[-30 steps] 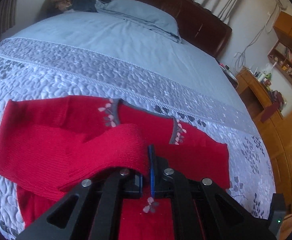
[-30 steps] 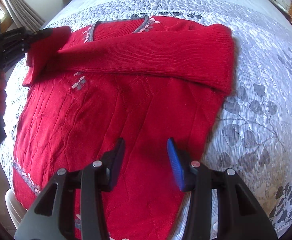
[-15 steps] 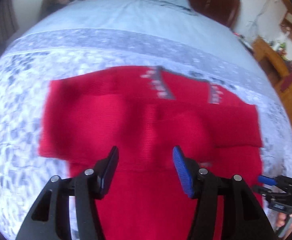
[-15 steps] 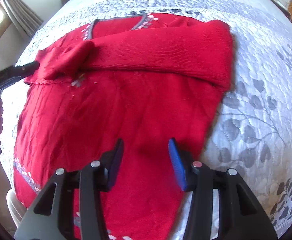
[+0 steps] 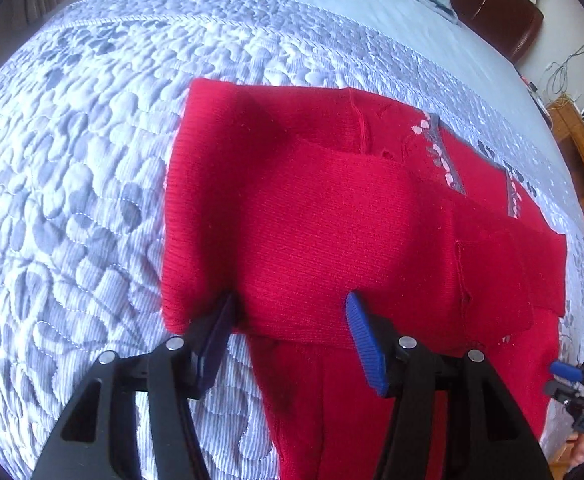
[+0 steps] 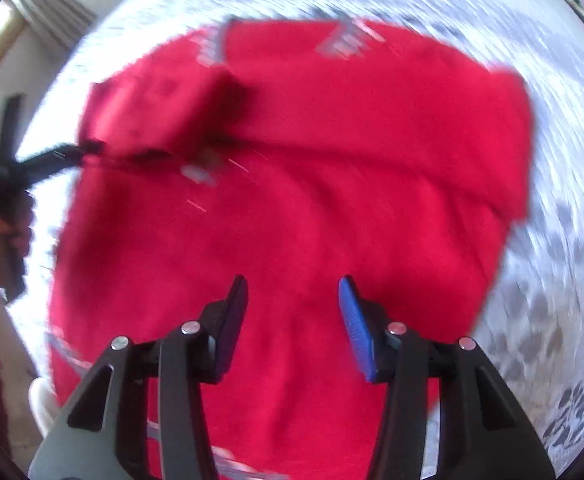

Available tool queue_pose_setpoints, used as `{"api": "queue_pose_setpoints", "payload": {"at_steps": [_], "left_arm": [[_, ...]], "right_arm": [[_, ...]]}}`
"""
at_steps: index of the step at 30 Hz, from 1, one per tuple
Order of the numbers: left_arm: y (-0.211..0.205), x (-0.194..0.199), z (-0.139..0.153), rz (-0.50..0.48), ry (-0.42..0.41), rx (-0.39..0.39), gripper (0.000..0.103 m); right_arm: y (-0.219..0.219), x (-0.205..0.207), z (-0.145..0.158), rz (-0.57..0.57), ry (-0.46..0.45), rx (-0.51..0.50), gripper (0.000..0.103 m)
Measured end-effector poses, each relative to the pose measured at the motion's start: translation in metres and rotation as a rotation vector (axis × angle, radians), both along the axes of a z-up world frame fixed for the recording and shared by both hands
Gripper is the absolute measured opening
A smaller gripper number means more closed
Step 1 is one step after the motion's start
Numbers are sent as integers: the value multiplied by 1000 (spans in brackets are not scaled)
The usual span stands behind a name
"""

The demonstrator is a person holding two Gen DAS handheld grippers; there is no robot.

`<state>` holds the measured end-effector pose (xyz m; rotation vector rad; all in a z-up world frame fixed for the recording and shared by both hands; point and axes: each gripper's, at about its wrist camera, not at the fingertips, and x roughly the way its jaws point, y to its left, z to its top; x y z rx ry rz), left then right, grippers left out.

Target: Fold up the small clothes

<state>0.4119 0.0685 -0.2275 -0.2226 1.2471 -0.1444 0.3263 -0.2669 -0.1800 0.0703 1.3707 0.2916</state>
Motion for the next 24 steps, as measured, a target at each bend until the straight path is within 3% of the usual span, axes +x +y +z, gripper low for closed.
{"api": "queue_pose_setpoints", "payload": {"at_steps": [3,7,14,20,22,23,24], "left_arm": [[-1,2,-1,-3,5,-8,57],[-4,2,3,-10,20,10,58],[-10,10,-1,-18,27,29,61],[-9,13,-3,-10,24,9,64],[-8,12,-3,-7,23,2,65],[-8,12,-3,-8,22,2,65],[-8,12,-3,-9,21,4,65]], "right_arm": [[44,27,17,61,-34,19,48],[93,63,14,76,-2,93,46],[123,103,-22,60,72,40,45],[138,103,-47,89,82,-37,51],[135,103,-48,81,63,-65,34],[133,103,-48,78,64,-60,31],[128,104,-47,68,68,-54,19]]}}
